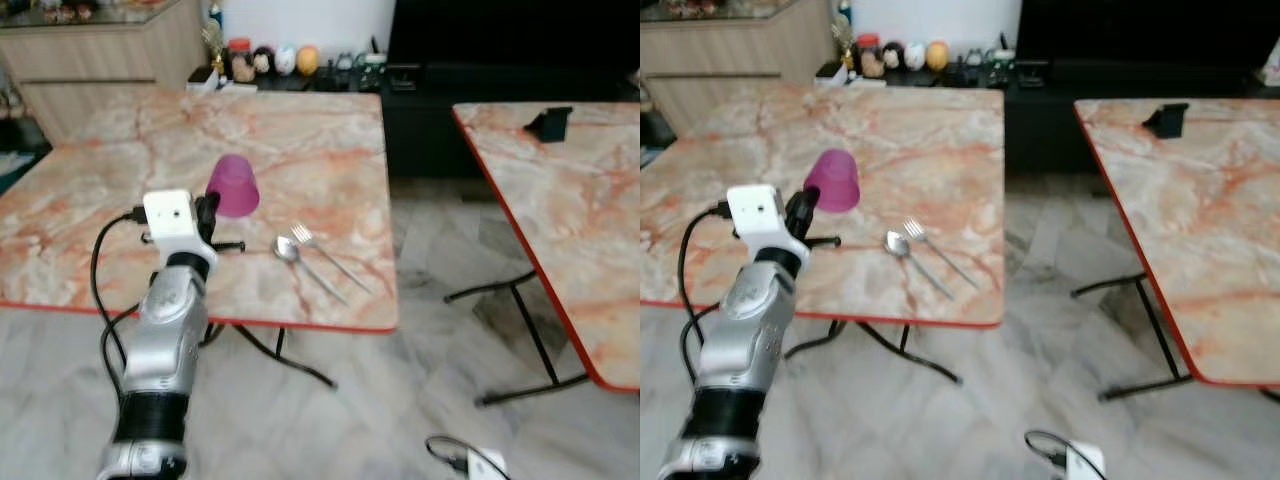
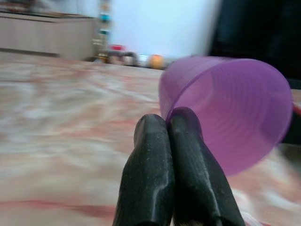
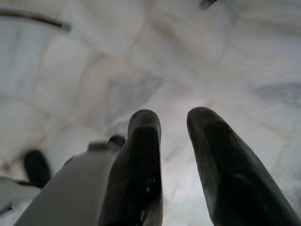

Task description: Setting the table

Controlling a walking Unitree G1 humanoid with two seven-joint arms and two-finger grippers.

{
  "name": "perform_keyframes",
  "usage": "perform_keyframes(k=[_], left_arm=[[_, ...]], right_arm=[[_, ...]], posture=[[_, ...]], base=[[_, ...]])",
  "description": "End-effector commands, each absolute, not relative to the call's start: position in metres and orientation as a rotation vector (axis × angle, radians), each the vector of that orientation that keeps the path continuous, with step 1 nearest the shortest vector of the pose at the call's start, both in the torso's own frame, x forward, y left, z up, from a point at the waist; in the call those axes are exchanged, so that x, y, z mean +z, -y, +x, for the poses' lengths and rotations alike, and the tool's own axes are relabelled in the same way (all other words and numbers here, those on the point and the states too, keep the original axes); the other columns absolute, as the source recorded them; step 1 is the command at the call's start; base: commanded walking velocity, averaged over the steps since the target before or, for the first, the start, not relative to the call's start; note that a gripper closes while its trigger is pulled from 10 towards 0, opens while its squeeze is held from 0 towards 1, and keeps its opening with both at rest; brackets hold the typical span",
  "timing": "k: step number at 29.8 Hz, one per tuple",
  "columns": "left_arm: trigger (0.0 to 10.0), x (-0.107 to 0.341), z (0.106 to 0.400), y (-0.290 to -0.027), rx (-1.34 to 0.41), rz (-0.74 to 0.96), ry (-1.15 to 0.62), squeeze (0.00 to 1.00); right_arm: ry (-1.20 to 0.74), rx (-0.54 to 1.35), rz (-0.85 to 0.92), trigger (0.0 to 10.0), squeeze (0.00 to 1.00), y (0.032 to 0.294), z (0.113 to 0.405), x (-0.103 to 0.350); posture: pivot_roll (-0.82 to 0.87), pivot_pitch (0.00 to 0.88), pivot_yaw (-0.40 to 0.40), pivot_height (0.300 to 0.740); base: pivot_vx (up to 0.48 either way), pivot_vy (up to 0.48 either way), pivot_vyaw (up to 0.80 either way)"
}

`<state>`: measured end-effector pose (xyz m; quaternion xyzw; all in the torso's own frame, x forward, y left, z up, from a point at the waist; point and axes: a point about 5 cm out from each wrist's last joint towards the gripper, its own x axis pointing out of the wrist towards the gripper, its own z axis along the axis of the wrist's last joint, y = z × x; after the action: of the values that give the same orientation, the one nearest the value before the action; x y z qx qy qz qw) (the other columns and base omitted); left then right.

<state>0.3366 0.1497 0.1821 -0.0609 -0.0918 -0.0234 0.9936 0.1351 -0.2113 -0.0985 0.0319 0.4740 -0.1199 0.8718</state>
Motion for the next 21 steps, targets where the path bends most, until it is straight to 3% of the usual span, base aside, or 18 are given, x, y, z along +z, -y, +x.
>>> perform_keyframes(k=[1,21], left_arm=[[10.0,0.1854,0.3373,-0.1578,-0.026,-0.112,0.194,0.0],[10.0,0.1852,0.3388,-0.1561,-0.027,-0.113,0.19,0.0]], right_arm=[[-0.985,-0.251,0.082,10.0,0.0,0.2074,0.1364,-0.0987],[-0.983,-0.245,0.084,10.0,0.0,0.2076,0.1365,-0.0986]], posture=[[0.06,0.0,-0.017,0.74],[0.06,0.0,-0.017,0.74]], base=[[0.0,-0.259,0.0],[0.0,-0.258,0.0]])
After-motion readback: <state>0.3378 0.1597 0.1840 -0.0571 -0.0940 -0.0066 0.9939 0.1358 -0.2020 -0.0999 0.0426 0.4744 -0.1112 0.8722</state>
